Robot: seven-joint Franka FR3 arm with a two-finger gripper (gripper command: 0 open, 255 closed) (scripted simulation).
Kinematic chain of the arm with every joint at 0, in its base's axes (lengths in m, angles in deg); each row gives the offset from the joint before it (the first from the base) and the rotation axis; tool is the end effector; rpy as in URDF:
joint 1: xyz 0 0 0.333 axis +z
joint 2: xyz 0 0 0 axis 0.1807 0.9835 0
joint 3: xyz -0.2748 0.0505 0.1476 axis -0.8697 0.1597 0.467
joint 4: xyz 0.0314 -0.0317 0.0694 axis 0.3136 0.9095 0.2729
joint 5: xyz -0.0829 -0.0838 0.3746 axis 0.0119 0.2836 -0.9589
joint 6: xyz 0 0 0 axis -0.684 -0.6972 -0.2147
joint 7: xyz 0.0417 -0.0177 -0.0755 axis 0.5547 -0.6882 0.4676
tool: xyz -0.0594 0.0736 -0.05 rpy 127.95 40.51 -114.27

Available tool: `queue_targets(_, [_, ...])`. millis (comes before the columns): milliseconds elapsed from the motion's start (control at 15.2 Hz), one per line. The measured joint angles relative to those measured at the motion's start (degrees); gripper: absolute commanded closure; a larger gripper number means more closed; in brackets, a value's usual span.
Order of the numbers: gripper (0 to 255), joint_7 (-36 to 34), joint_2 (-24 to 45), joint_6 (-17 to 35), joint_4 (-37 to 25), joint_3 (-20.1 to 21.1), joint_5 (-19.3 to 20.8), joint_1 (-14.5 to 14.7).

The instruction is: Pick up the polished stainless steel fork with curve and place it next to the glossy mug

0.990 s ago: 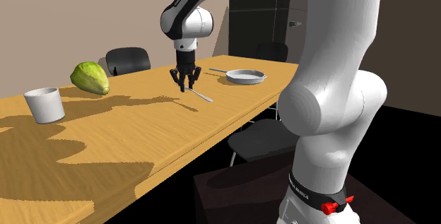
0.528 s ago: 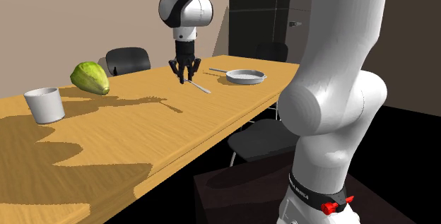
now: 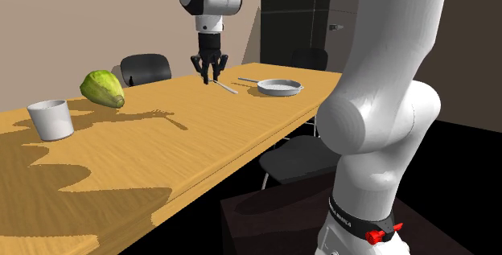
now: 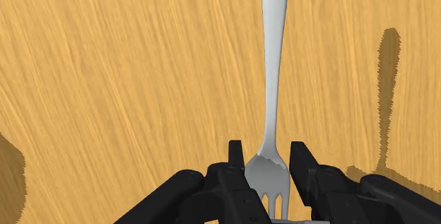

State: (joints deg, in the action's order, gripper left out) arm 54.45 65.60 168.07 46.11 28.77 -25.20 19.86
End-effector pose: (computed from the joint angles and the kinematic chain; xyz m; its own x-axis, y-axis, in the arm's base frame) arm 0.5413 0.1982 0.4524 0.9516 0.3043 0.0433 0.3053 -0.9521 -0.0181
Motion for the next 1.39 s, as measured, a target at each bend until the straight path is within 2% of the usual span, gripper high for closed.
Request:
queue_targets(660, [255, -0.3, -1.5, -6.8, -5.3, 0.2, -0.3, 0.2])
queue_targets(1122, [255, -9.0, -2.8, -6.7, -4.0, 4.4, 0.0, 4.6])
queue_targets(1386, [255, -14.8, -1.1, -7.3, -6.3, 7.1, 0.8, 7.5])
